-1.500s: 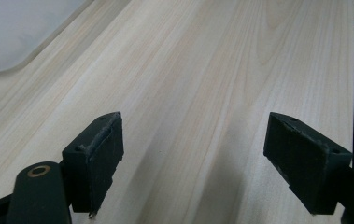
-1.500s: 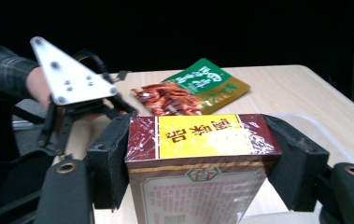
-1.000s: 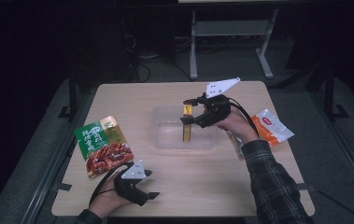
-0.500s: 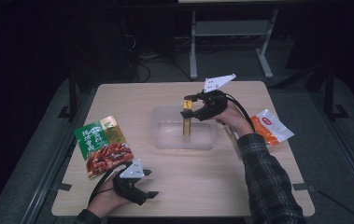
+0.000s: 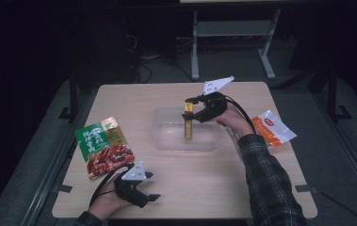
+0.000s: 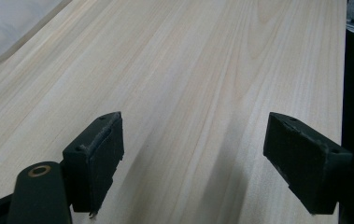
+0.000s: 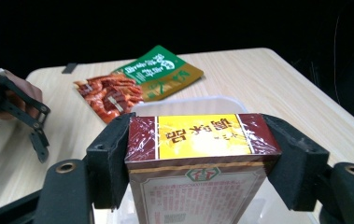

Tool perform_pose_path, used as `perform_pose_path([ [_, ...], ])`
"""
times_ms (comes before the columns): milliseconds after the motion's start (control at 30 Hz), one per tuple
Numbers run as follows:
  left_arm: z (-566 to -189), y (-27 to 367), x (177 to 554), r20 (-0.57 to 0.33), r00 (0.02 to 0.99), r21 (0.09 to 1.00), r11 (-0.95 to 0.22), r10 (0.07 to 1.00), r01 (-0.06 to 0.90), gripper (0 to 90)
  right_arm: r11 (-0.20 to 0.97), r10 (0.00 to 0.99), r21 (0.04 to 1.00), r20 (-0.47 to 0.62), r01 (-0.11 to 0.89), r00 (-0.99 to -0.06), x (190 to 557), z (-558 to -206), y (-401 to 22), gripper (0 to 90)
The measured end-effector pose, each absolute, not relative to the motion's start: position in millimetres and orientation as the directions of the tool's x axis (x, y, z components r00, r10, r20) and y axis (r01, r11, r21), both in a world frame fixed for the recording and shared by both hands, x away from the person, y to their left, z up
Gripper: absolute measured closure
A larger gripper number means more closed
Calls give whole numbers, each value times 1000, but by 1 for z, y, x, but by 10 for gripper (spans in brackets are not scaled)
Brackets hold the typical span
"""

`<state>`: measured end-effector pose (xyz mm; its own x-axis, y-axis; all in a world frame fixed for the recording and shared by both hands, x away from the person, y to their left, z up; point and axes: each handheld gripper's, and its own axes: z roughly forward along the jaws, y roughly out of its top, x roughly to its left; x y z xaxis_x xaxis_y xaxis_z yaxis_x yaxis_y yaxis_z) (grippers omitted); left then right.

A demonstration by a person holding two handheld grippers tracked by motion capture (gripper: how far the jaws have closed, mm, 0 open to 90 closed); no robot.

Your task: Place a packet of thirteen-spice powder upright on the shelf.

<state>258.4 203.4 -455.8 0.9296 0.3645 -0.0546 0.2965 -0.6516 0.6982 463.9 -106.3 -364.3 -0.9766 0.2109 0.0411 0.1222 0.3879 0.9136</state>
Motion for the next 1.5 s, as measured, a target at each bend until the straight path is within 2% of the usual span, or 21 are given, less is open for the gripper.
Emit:
perform_pose_path([
  [367,-457,202,258,-54,938,682,-673,344,286,198,456,223,878,45,146,-974,470,-380,-99,301],
  [767,-452,199,257,-72,929,684,-661,362,310,206,529,232,831,50,169,-971,471,-390,-93,289],
  [967,-450,197,255,-41,936,655,-698,350,290,162,513,243,837,69,189,-968,469,-388,-94,263],
  [1267,-452,199,257,-54,926,666,-678,374,312,155,457,331,866,48,205,-942,451,-356,-113,232],
  [1367,-452,199,258,-60,922,676,-664,383,319,156,438,388,871,39,222,-921,439,-353,-118,225],
  [1500,-455,198,258,-59,922,672,-668,382,320,158,464,415,849,44,253,-909,420,-355,-122,211],
])
